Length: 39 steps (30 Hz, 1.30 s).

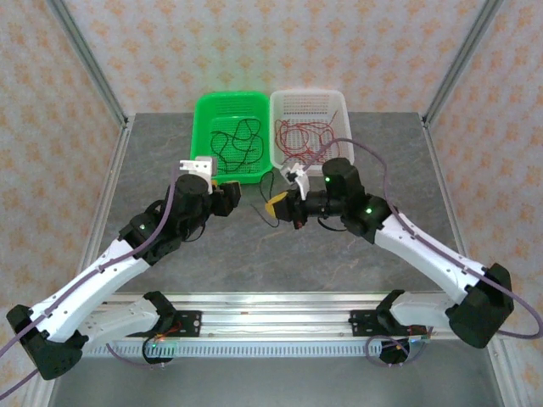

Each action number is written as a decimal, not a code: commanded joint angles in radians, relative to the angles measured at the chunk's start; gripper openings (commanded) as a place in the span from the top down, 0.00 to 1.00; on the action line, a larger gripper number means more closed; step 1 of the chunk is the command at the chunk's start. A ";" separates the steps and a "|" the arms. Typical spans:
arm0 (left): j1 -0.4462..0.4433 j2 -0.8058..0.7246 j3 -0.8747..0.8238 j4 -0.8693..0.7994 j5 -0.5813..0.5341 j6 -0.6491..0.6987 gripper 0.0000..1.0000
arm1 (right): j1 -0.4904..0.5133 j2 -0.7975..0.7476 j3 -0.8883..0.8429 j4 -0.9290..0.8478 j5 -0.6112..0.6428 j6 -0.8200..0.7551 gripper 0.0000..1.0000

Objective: Untangle the cables

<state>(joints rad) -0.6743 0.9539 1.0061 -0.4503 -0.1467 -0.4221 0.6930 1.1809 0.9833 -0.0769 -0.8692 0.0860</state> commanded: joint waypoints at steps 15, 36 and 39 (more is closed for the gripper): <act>-0.007 -0.099 -0.069 0.021 -0.031 -0.046 0.42 | -0.002 -0.059 0.042 0.546 0.465 1.011 1.00; -0.007 -0.251 -0.164 0.030 -0.013 -0.051 0.41 | -0.037 0.883 1.131 0.098 0.298 0.537 1.00; -0.007 -0.257 -0.166 0.039 -0.017 -0.048 0.41 | -0.038 0.999 1.244 0.075 0.321 0.583 1.00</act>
<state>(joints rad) -0.6743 0.7200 0.8486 -0.4362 -0.1646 -0.4713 0.6598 2.1136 2.1334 0.0475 -0.5568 0.6529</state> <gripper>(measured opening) 0.590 0.046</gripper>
